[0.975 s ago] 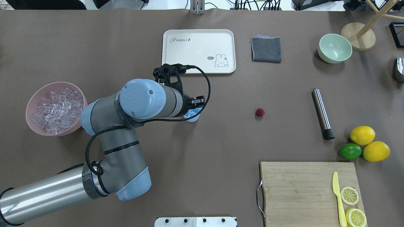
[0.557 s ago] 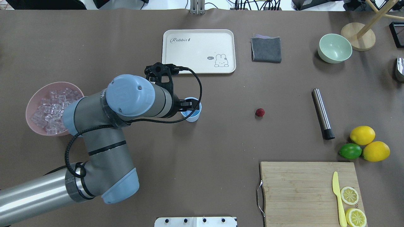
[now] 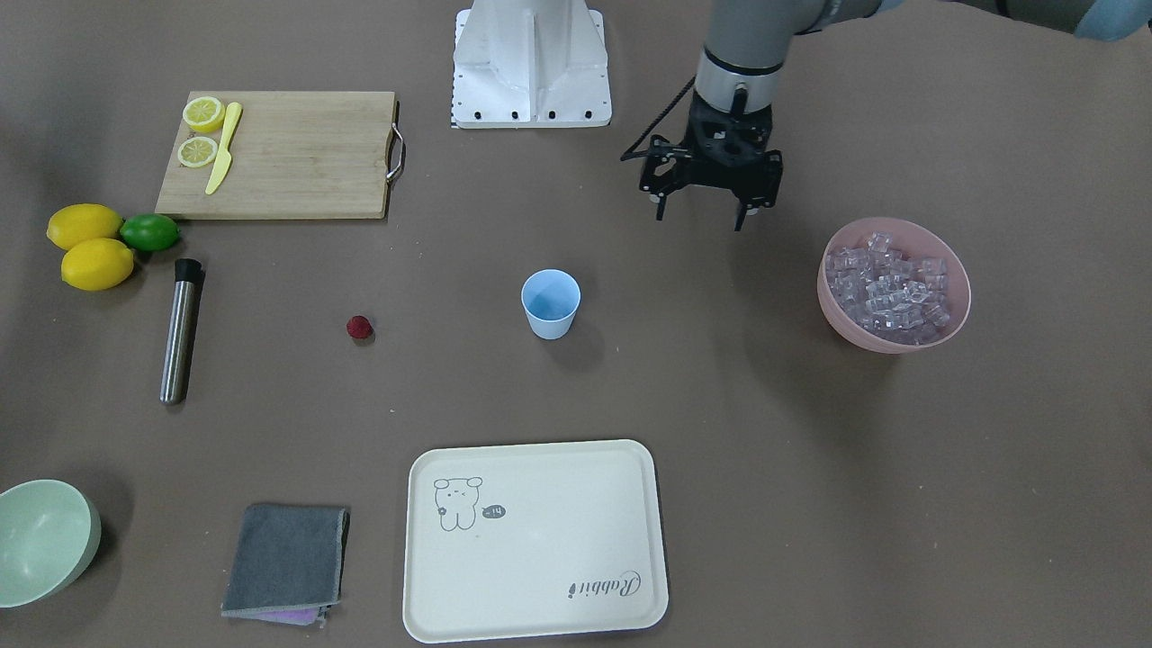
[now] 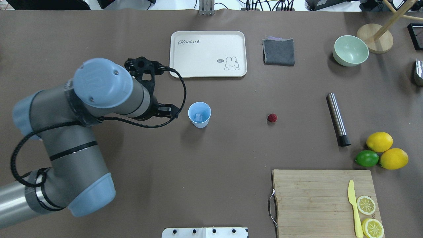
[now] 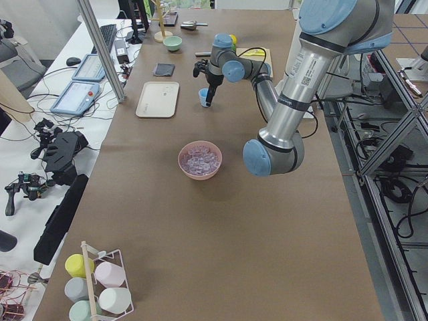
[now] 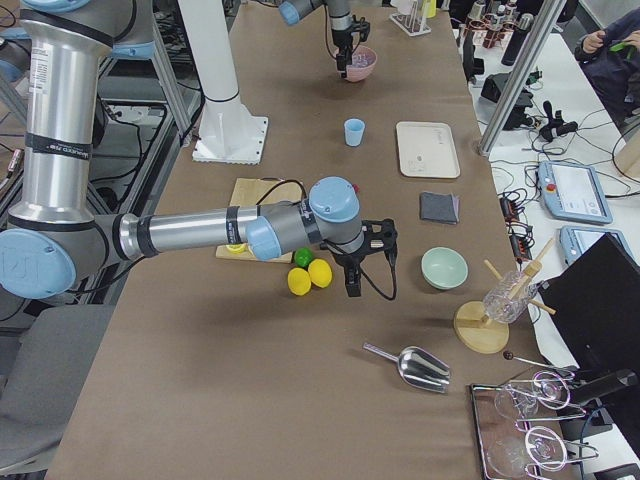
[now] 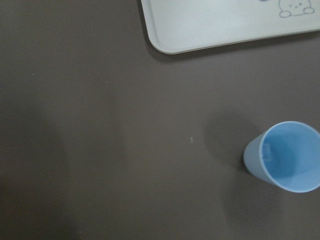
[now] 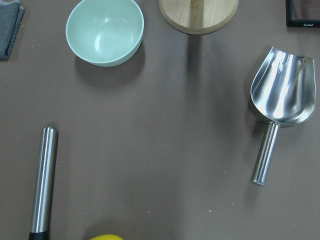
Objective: Mash ice and strawberries in cup
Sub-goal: 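Move the left gripper back over the pink ice bowl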
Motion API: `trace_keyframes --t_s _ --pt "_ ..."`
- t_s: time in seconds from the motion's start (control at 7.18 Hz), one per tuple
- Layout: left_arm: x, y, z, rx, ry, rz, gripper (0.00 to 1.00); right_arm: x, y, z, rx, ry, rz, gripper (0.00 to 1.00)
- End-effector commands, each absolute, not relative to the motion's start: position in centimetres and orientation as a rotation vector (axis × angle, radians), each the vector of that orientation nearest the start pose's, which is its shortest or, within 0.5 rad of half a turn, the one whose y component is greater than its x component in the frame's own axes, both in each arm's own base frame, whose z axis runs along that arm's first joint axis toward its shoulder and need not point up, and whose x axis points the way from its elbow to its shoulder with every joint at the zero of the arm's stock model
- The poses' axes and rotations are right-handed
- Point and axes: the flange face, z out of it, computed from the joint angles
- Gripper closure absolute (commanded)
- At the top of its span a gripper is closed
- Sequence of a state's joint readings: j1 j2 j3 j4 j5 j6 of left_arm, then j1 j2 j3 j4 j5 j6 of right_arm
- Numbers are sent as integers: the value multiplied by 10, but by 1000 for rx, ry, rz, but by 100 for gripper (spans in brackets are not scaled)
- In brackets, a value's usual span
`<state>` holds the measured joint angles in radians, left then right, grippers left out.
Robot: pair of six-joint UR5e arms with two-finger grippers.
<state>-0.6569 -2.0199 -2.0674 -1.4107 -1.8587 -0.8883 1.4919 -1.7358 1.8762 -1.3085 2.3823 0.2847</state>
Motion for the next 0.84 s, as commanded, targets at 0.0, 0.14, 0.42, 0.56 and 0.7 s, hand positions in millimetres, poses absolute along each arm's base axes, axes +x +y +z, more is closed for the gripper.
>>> trace_keyframes --t_s 0.0,0.14,0.42,0.56,0.7 --pt "322 -419 278 282 717 266 1 26 -438 554 226 -853 23 0" --pt "306 -424 304 304 685 317 1 26 -438 554 227 -855 22 0" --pt "294 -429 354 328 660 373 1 26 -437 555 225 -853 22 0" --pt "290 -445 375 344 648 384 2 27 -437 554 241 -855 18 0" --pt "287 -455 393 333 656 425 2 26 -437 559 243 -855 15 0"
